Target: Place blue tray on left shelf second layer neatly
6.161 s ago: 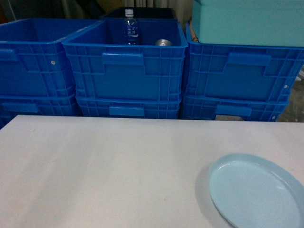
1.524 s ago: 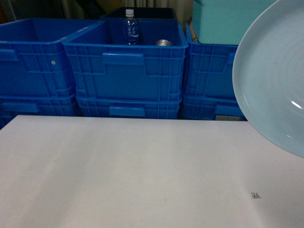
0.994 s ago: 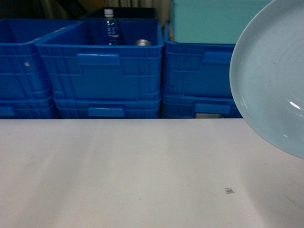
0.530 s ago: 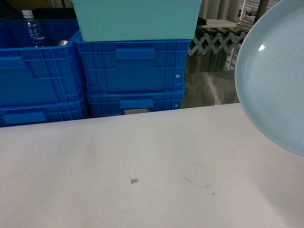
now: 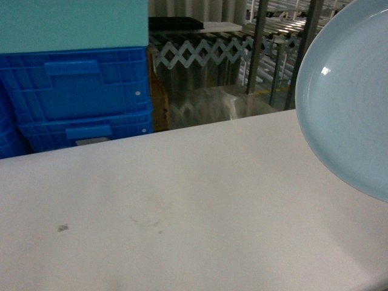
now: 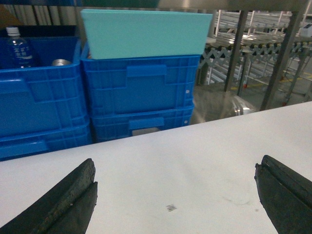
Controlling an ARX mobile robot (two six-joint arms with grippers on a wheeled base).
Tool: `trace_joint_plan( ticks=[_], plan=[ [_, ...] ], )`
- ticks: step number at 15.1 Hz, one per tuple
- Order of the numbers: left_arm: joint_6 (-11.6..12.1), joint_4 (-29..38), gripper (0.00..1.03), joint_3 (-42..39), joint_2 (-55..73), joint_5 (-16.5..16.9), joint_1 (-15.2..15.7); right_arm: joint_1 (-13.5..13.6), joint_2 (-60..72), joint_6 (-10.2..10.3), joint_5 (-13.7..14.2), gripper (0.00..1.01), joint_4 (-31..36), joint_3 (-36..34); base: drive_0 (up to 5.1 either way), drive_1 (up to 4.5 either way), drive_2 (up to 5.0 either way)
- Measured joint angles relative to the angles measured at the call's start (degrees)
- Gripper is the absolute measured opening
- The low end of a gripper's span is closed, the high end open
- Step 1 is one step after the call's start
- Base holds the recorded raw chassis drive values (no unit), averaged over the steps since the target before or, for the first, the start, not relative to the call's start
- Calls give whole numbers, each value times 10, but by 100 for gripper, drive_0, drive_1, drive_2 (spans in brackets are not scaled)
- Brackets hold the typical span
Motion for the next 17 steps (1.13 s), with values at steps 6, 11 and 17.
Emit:
trace_joint_plan(
  ticks=[6, 11, 17],
  plan=[
    [0, -1, 98, 0, 0, 0, 0, 0, 0, 0, 0, 2, 0, 0, 335, -402, -402],
    [0, 2, 98, 0, 0, 2, 0, 0, 0, 0, 1, 2, 0, 0, 349, -387, -387],
    [0, 2, 98, 0, 0, 2, 0, 0, 0, 0, 1, 2, 0, 0, 344, -398, -398]
  ],
)
